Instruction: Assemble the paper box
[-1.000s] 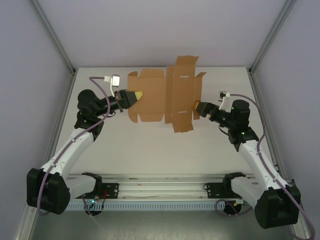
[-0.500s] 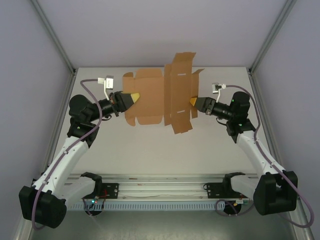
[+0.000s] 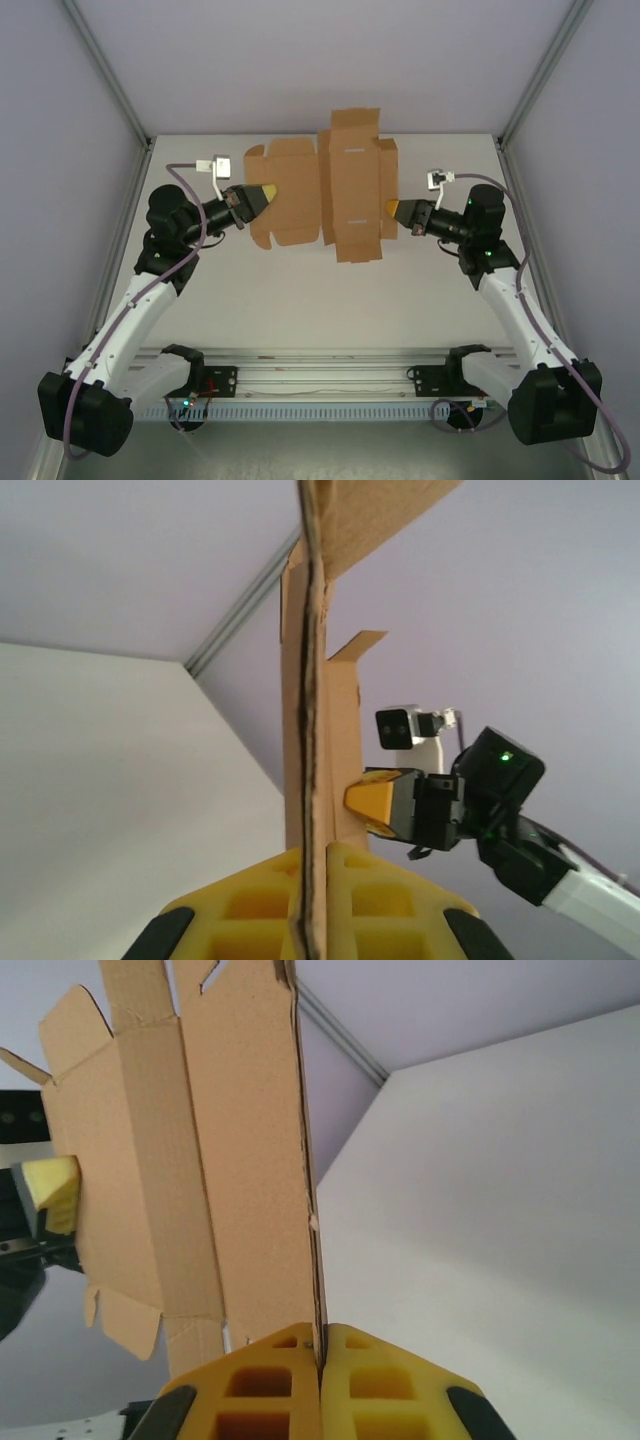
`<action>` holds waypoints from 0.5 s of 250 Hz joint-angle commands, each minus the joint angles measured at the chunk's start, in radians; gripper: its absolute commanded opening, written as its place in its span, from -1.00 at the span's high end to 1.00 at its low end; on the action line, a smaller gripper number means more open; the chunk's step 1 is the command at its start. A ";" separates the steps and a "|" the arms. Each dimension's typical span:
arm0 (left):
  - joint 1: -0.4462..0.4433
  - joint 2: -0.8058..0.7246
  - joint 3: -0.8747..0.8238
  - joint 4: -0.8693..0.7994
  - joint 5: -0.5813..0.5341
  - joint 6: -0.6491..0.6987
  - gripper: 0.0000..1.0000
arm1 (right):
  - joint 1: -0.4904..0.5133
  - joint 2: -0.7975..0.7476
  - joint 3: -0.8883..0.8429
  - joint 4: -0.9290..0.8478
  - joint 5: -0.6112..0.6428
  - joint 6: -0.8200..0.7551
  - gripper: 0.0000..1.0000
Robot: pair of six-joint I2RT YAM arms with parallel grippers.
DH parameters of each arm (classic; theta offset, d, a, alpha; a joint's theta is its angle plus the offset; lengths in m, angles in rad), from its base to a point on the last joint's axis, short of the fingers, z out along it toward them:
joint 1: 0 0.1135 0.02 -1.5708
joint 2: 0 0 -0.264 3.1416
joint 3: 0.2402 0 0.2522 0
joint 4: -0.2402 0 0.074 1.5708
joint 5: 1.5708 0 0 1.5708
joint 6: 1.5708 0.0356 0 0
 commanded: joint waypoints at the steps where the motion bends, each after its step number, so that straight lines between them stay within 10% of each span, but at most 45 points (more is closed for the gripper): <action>1: -0.002 -0.005 -0.011 -0.112 -0.119 0.086 0.23 | 0.007 0.006 0.054 -0.153 0.077 -0.127 1.00; 17: -0.002 -0.008 -0.011 -0.238 -0.228 0.129 -0.98 | 0.030 0.023 0.074 -0.245 0.145 -0.219 1.00; 66: -0.002 -0.012 -0.044 -0.546 -0.559 0.209 -1.00 | 0.193 0.140 0.119 -0.488 0.444 -0.528 1.00; 125: -0.001 0.021 -0.085 -0.594 -0.597 0.181 -1.00 | 0.320 0.296 0.148 -0.457 0.742 -0.749 1.00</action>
